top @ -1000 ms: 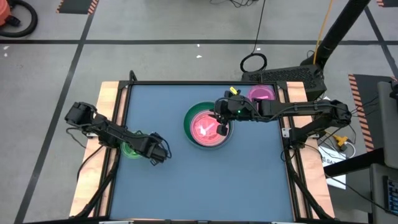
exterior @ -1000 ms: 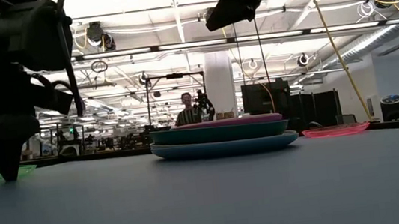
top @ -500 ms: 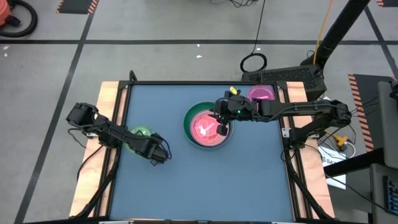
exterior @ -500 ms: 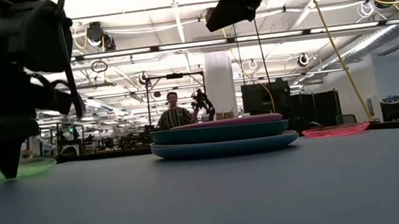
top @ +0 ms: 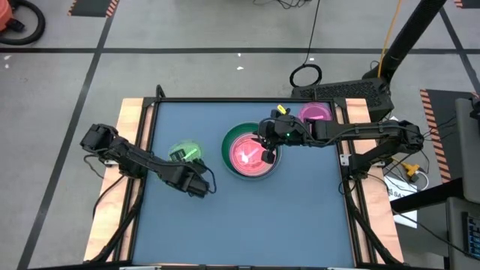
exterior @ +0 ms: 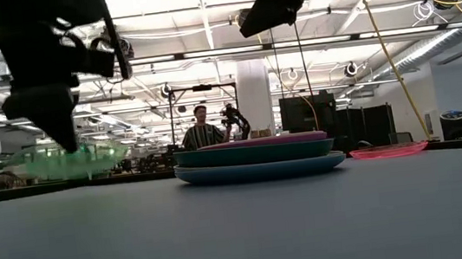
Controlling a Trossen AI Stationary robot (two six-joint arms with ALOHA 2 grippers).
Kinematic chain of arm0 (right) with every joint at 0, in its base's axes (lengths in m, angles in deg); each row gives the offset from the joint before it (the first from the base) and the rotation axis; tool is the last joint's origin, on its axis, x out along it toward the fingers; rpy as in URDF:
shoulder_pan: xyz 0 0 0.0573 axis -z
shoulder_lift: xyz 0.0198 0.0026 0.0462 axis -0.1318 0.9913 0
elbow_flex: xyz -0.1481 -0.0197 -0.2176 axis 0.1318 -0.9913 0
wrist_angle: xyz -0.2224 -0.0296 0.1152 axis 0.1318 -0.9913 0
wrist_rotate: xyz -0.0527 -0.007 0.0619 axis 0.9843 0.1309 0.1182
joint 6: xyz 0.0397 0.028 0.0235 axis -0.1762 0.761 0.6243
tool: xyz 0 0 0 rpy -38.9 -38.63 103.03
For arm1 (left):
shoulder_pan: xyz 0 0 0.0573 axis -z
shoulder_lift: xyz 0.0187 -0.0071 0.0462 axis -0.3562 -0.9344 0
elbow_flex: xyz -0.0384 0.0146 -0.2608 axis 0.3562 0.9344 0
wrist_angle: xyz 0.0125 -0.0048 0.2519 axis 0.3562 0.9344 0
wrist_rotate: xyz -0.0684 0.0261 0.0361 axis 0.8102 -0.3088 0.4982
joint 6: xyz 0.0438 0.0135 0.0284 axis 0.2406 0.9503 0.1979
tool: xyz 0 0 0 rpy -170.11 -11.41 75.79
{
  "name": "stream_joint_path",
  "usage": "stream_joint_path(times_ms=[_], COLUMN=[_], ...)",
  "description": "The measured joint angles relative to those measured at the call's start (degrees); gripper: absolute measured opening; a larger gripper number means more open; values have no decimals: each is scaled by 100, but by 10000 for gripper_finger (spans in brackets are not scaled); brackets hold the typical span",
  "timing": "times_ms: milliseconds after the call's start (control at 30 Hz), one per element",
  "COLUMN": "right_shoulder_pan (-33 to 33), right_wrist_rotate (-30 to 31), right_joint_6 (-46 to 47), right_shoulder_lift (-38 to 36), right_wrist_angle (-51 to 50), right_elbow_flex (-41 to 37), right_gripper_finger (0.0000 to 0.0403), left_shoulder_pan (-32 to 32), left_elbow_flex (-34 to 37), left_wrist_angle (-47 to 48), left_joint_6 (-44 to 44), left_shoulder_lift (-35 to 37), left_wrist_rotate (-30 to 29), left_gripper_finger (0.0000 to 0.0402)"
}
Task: Stack plastic plates
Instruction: Stack the light green plate on top of the light pink plate
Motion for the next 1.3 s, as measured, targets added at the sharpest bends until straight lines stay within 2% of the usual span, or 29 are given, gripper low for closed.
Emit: stream_joint_path(times_ms=[300,500,667,867,1033,1300], right_shoulder_pan=[0,0,0,0,1,2], right_wrist_rotate=[0,0,0,0,0,0], right_joint_6=[-16,-48,-57,-57,-57,-19], right_shoulder_lift=[0,-2,-2,-2,-2,-2], right_wrist_angle=[-272,-517,-726,-790,-792,-924], right_elbow_flex=[0,0,0,0,0,0], right_gripper_finger=[86,86,86,86,86,86], left_shoulder_pan=[146,238,251,175,-48,-410], left_elbow_flex=[-602,-683,-683,-683,-685,-685], left_wrist_angle=[-160,-1152,-1821,-2463,-2916,-3487], left_joint_6=[2002,3640,4557,5286,5869,6204], left_shoulder_lift=[8,11,11,-10,-35,-35], left_wrist_rotate=[-964,-1245,-1253,-1199,-721,8], left_gripper_finger=[6,6,6,6,6,6])
